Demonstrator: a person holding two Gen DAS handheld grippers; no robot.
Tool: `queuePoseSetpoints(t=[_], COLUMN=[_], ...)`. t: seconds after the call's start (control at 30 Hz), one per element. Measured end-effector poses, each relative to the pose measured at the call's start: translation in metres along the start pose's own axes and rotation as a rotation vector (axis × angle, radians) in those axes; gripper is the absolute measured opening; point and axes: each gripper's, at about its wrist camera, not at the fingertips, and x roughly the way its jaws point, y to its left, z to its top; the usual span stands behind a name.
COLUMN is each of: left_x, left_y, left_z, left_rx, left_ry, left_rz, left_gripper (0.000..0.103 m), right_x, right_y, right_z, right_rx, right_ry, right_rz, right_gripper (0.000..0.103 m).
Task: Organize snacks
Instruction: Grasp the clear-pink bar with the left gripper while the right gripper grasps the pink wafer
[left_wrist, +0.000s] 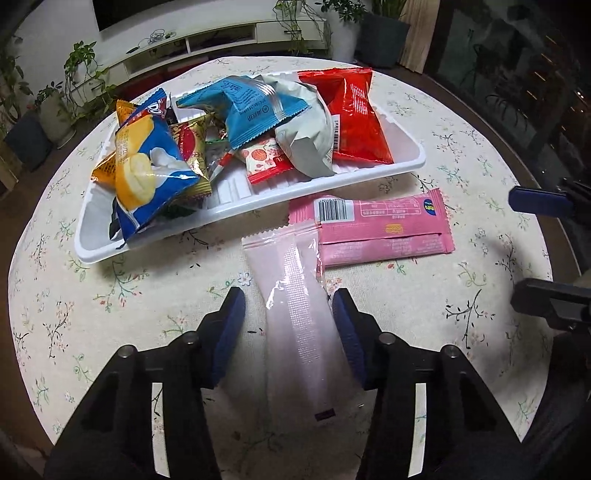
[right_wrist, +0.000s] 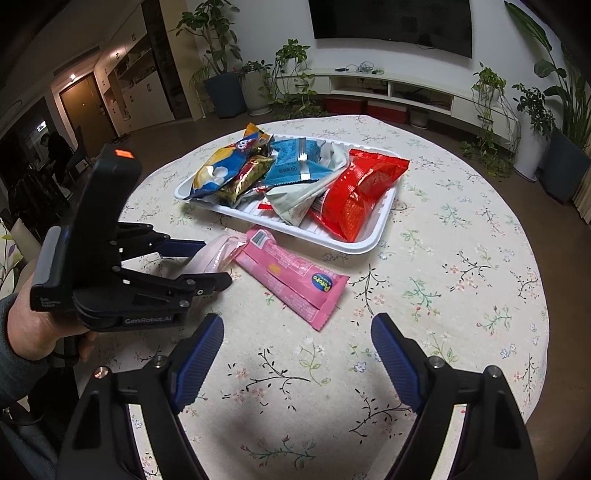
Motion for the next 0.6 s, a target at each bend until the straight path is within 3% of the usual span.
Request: queuePoseSetpoints(t=[0.13, 0.6], left_x=[-0.004, -0.04], left_y=[0.002, 0.042], left_z=[-0.004, -0.046], left_rx=[0.009, -0.044], left_ry=[-0.001, -0.026], left_rz=[-0.024, -0.131], left_gripper=[0.032, 0.026], right_x=[0.007, 0.054], right_y=[0.004, 0.026], right_z=[0.003, 0.036], right_rx=[-0.012, -0.215], right_ry=[0.014, 0.133], right_rz=[0.017, 0.036], right_gripper=[0.085, 0.076])
